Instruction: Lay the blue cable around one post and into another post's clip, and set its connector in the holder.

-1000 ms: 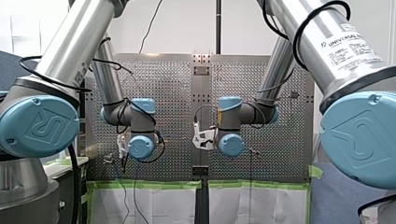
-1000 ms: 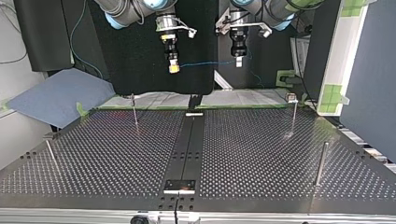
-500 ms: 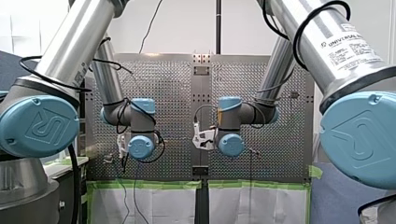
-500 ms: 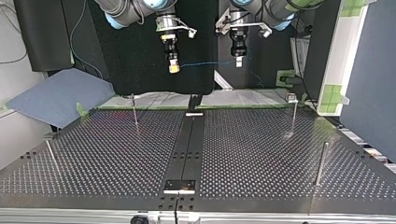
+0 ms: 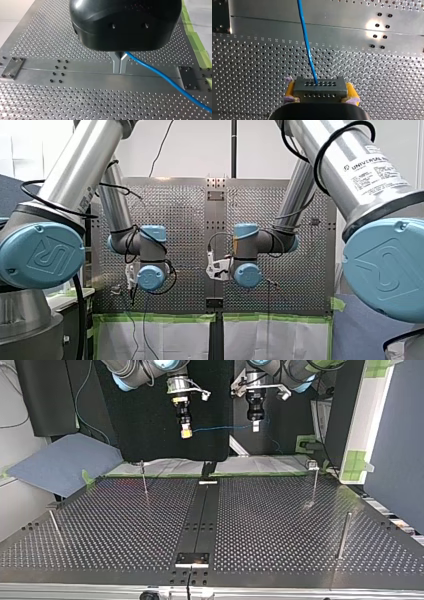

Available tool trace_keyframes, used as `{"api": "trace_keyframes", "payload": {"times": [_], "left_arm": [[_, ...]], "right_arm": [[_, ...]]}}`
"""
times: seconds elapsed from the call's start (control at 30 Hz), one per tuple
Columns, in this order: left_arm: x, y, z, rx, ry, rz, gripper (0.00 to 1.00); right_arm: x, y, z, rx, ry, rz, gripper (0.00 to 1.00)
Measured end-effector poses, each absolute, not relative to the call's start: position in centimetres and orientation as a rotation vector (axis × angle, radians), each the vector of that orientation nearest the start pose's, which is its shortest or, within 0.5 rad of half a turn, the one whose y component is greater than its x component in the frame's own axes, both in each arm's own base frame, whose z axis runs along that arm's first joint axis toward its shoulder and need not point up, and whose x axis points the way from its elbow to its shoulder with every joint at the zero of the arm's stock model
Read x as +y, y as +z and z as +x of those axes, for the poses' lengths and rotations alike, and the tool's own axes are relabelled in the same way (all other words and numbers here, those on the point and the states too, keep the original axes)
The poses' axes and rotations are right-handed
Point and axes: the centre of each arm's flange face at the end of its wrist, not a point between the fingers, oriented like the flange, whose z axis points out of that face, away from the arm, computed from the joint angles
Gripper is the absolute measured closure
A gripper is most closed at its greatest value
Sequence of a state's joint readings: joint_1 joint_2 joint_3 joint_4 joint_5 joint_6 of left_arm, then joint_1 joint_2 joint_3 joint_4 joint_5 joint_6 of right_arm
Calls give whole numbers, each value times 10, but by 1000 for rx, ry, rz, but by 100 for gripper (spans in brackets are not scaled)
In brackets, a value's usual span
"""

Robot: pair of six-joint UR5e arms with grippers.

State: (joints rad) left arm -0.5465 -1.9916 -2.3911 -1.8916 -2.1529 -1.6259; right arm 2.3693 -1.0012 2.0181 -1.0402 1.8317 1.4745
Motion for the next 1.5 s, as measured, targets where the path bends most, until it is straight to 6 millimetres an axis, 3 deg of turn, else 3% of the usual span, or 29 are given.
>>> {"api": "trace_keyframes", "payload": {"times": [0.8,0.87,0.93,1.5], "left_arm": [[-267,80,288,1562,-19,-75,100],[-267,80,288,1562,-19,-75,88],[-267,80,288,1562,-19,-75,85],[-267,80,288,1562,-18,-76,85]], "right_arm": [[-296,89,458,-811,1544,1590,77],[-296,89,458,-811,1545,1590,77],[-296,89,458,-811,1544,1590,77],[-296,89,457,-812,1544,1590,77]]}}
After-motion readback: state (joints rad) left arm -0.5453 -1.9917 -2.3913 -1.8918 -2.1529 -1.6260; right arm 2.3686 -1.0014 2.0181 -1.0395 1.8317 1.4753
